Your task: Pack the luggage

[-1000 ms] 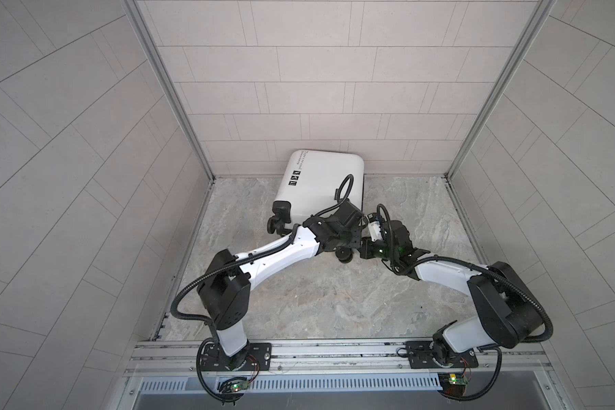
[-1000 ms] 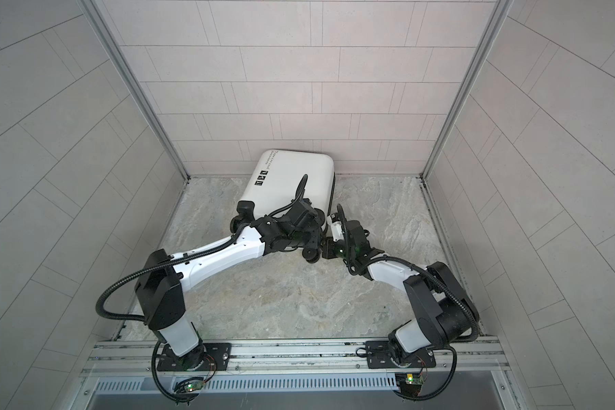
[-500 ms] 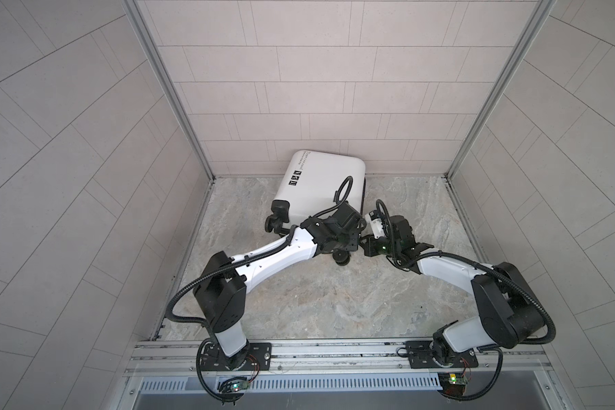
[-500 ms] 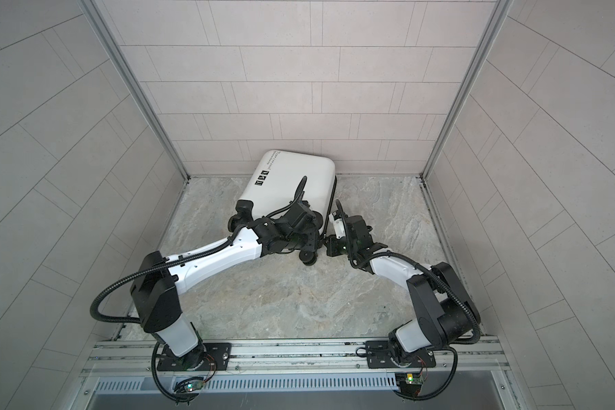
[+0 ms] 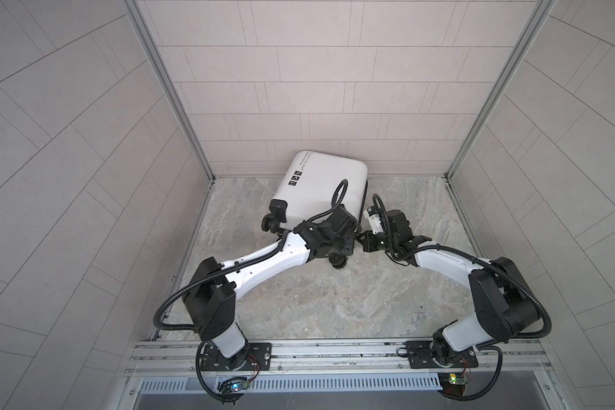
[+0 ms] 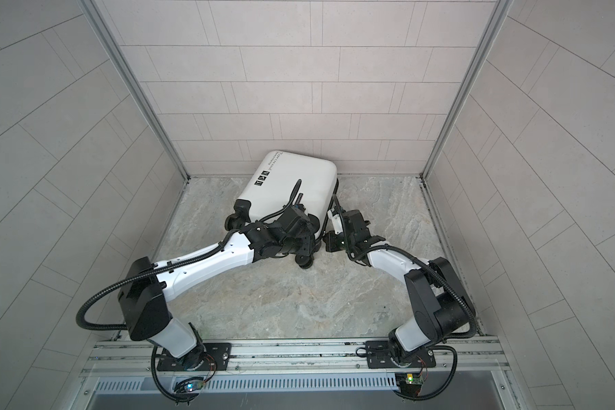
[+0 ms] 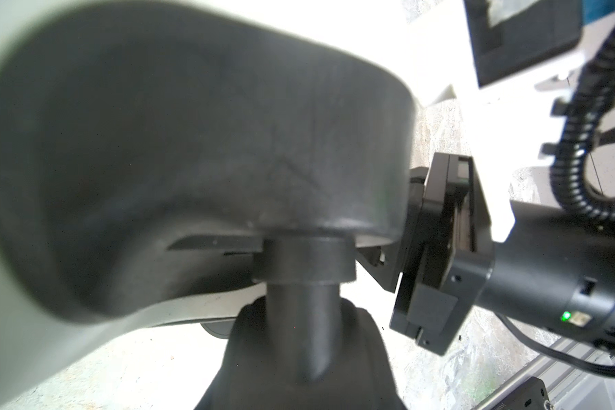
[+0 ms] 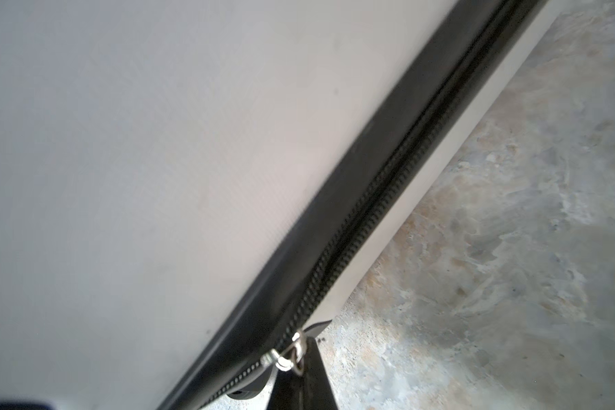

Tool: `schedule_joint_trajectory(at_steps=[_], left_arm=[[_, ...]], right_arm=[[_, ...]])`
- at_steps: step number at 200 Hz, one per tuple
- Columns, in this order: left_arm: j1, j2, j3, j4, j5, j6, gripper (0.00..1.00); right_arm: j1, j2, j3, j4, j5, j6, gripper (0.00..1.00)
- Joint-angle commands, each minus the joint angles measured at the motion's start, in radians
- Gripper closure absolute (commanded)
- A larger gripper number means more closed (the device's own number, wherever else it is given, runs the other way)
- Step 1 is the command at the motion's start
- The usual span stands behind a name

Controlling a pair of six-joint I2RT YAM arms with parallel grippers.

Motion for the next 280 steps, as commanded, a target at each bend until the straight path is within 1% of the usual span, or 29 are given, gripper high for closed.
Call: schedule_joint_trajectory(at_steps=[1, 62, 160, 280], left_arm=[[-0.002, -0.135, 0.007, -0.027, -0.053, -0.010, 1.00], [-0.001, -0.195, -0.050, -0.037, -0.068, -0.010, 1.00], [0.000, -0.270, -0.117, -0.054, -0.091, -0.010, 1.00], [0.000, -0.309, -0.142, -0.058, -0.091, -0.012, 1.00]], right_arm=[[-0.075, 0.030, 0.008, -0.058, 0.201, 0.028, 1.00], [-0.084, 0.047, 0.039, -0.071, 0.195, 0.030, 1.00], [-0.084, 0.030, 0.065, -0.105, 0.201, 0.030, 1.00], [-0.086, 0.018, 0.067, -0.129, 0.209, 0.019, 1.00]])
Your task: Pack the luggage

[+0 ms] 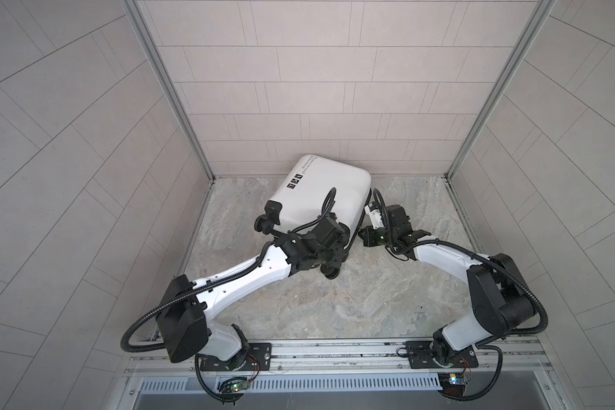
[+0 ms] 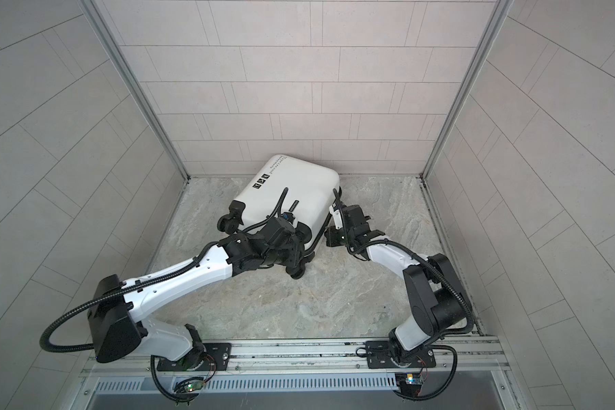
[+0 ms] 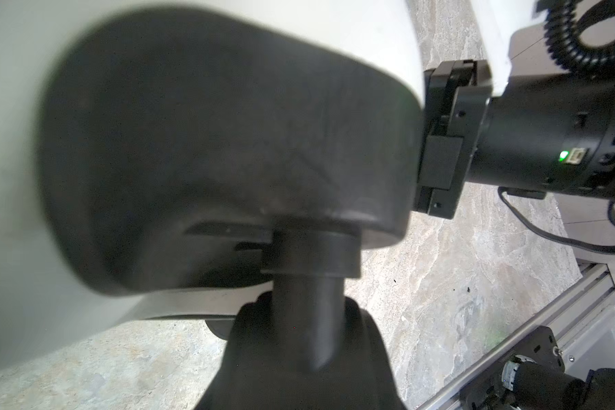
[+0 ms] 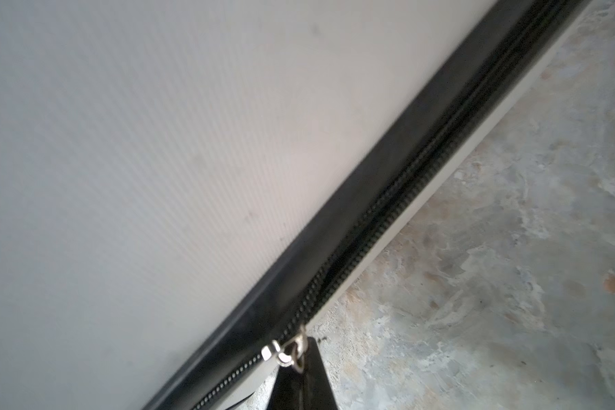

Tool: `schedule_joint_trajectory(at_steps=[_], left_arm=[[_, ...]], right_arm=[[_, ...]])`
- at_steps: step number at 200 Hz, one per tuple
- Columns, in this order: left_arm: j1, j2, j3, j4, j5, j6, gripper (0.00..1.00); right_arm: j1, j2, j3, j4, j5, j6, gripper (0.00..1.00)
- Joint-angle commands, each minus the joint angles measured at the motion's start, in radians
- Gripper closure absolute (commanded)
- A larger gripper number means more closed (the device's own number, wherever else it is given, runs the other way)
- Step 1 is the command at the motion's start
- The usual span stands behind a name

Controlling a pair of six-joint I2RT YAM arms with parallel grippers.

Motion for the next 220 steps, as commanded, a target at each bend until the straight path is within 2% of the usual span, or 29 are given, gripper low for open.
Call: schedule_joint_trajectory(at_steps=[1, 220], left_arm=[[0.014, -0.116, 0.020, -0.033, -0.095, -0.055, 1.00], [0.016, -0.183, -0.072, -0.012, -0.101, -0.075, 1.00]], right_arm=[[-0.069, -0.006, 0.005, -0.073, 0.180, 0.019, 1.00], [-0.151, 0.111, 0.093, -0.058, 0.133, 0.054, 1.00]])
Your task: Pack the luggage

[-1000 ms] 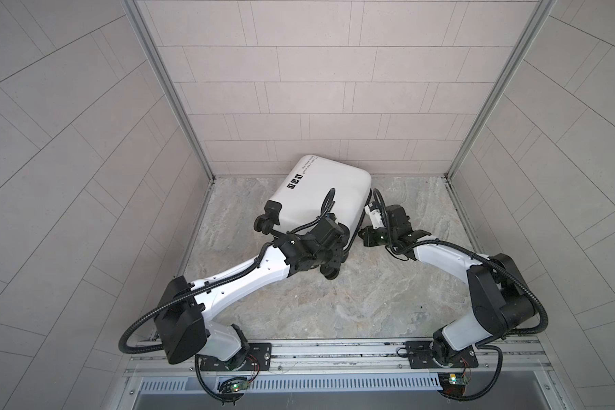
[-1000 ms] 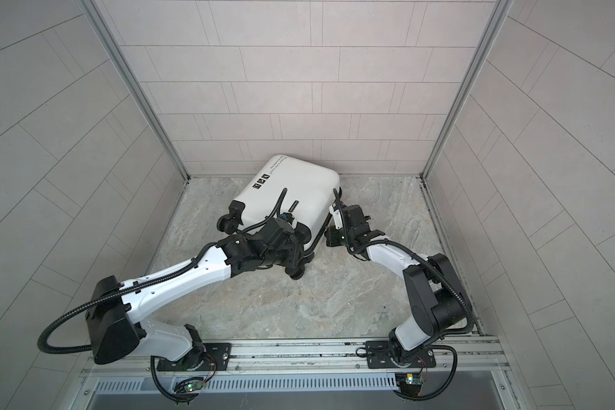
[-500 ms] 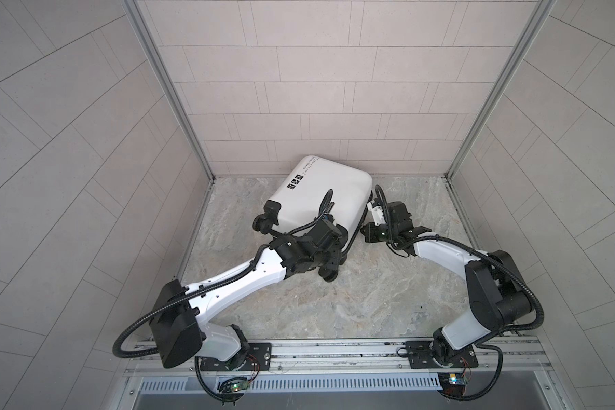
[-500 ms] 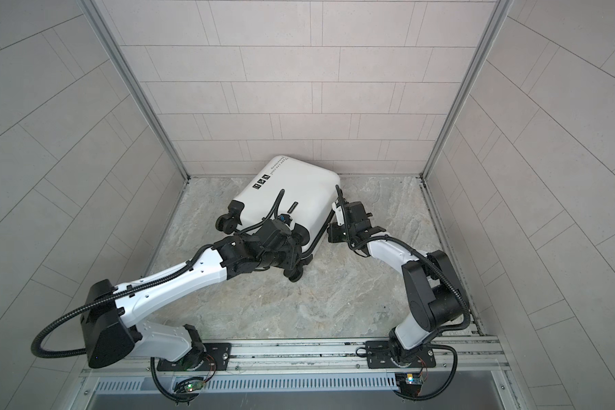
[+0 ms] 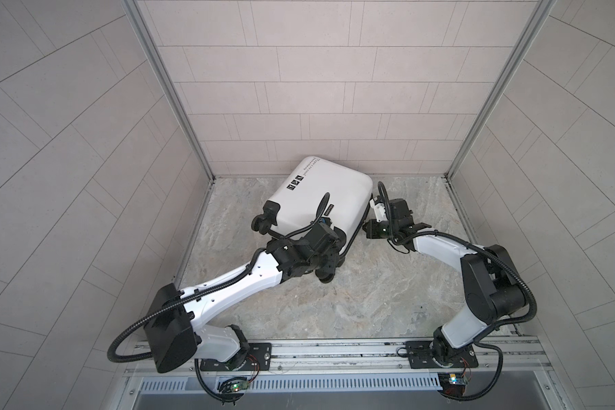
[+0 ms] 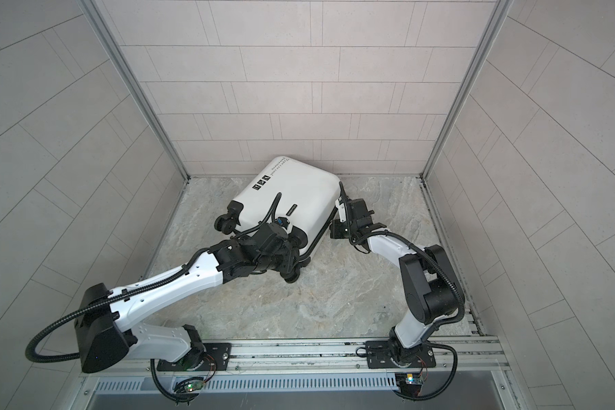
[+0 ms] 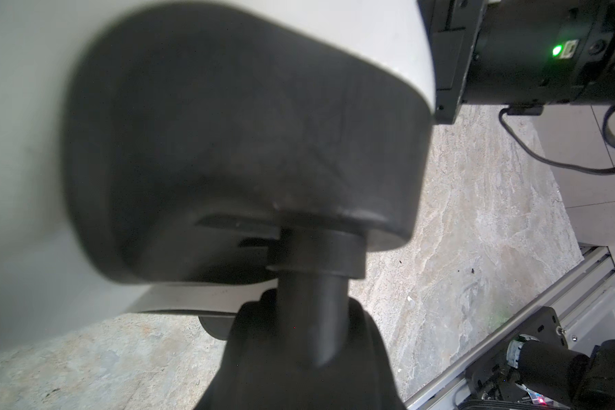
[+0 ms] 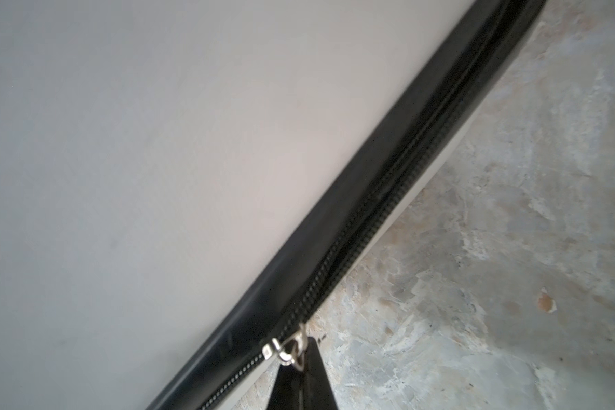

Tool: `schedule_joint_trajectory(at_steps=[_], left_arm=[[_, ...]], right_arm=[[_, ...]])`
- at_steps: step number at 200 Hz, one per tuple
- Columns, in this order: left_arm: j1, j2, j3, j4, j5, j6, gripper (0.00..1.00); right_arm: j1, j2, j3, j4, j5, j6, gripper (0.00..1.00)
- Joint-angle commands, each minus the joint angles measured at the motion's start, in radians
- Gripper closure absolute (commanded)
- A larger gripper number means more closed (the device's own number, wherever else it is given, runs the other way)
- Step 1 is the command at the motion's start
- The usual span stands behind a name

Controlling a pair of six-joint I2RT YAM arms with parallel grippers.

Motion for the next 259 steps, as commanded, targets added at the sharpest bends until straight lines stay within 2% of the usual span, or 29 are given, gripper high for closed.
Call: schedule_joint_trajectory(at_steps=[1, 150, 259], left_arm=[[0.018, -0.098, 0.014, -0.013, -0.111, -0.082, 1.00], [0.018, -0.133, -0.035, -0.013, -0.074, -0.092, 1.00], [0.017, -0.142, -0.047, -0.026, -0.007, -0.064, 1.00]], right_arm=[[-0.077, 0.024, 0.009, -0.042, 0.135, 0.036, 1.00], [-0.156, 0.118, 0.140, -0.087, 0.106, 0.038, 1.00], [-0.242, 0.202, 0.262, -0.145, 0.068, -0.001, 1.00]])
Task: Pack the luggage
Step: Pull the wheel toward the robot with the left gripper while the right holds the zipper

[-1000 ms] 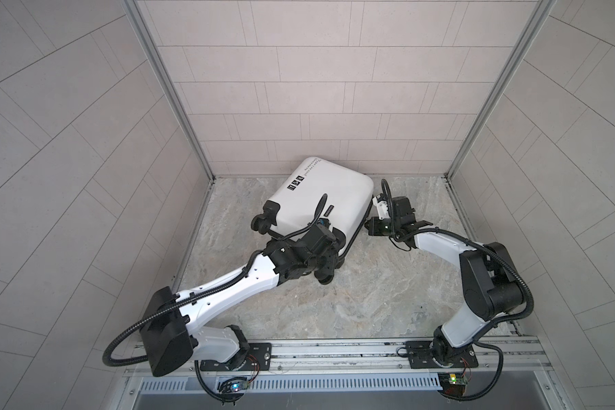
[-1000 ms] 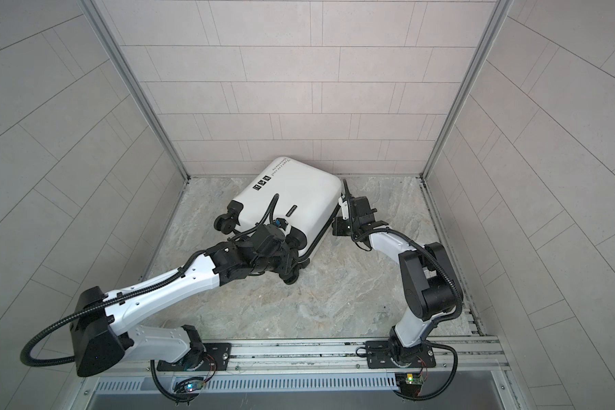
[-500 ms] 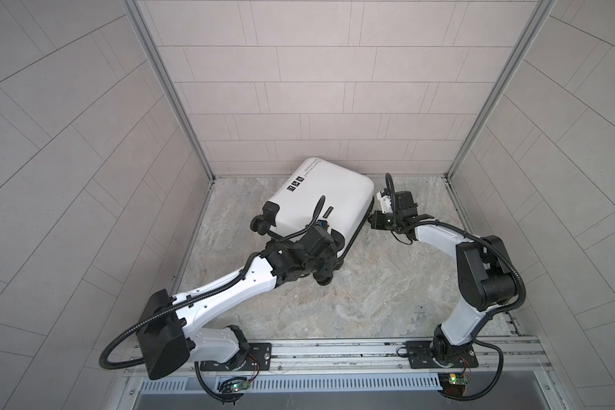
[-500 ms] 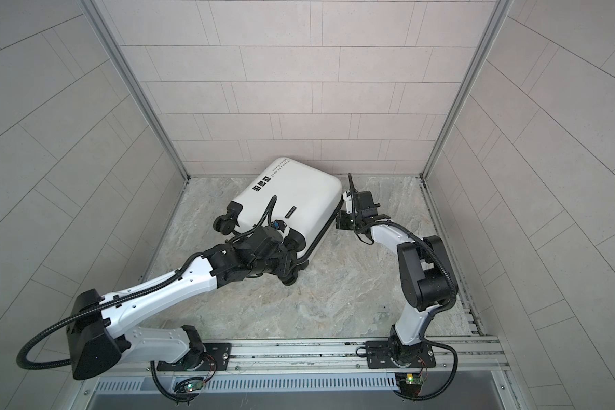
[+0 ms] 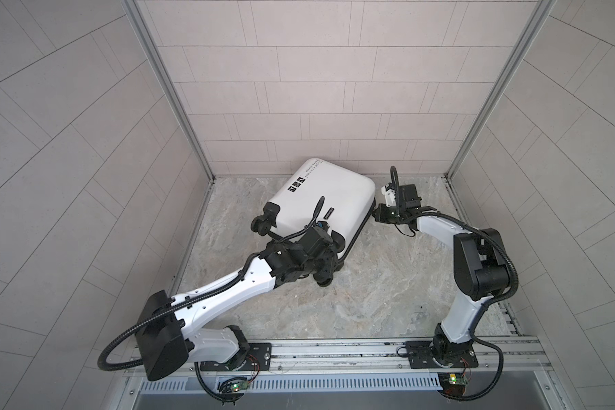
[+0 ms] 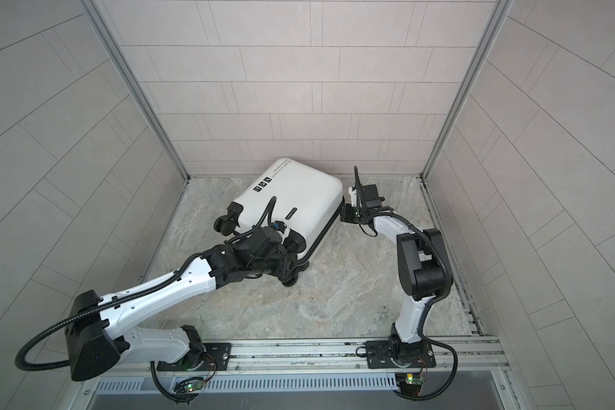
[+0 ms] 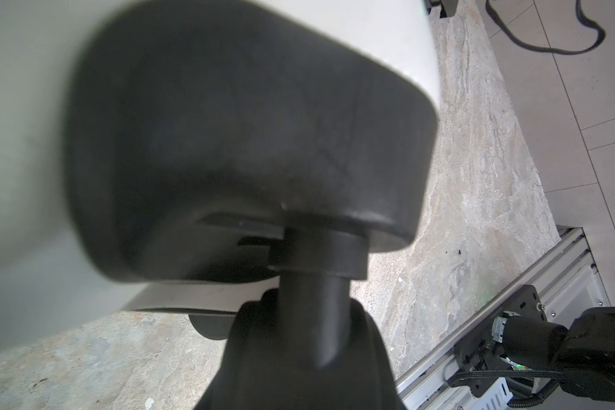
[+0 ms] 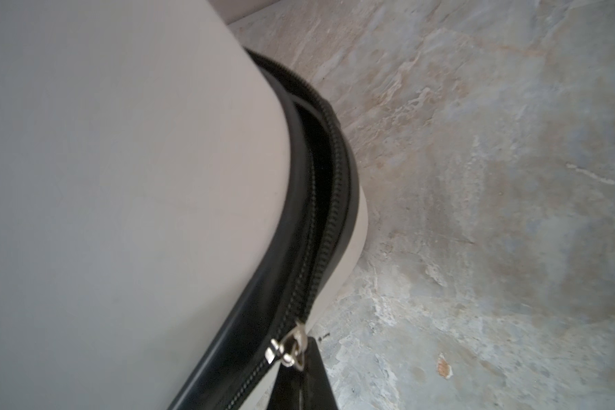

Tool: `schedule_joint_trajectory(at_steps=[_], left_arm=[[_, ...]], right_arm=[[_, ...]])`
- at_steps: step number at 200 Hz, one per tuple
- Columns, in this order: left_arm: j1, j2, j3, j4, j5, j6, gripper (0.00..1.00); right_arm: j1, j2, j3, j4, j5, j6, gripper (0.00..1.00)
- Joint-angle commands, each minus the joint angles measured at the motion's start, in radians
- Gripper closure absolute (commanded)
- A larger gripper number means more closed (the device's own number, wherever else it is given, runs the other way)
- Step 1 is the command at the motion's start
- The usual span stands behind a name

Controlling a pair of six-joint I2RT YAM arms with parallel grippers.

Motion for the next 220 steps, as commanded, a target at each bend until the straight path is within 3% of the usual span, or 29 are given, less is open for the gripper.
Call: schedule_joint_trajectory(at_steps=[1, 150, 220], left_arm=[[0.017, -0.080, 0.011, -0.037, -0.060, -0.068, 1.00], [0.016, -0.186, -0.047, -0.175, 0.108, -0.014, 1.00], [0.016, -0.327, -0.093, -0.344, 0.056, -0.009, 1.00]], right_arm=[[-0.084, 0.021, 0.027, -0.042, 0.139, -0.005, 1.00], [-0.135, 0.001, 0.034, -0.070, 0.196, -0.065, 1.00], [-0.140, -0.042, 0.006, -0.065, 0.230, -0.078, 1.00]])
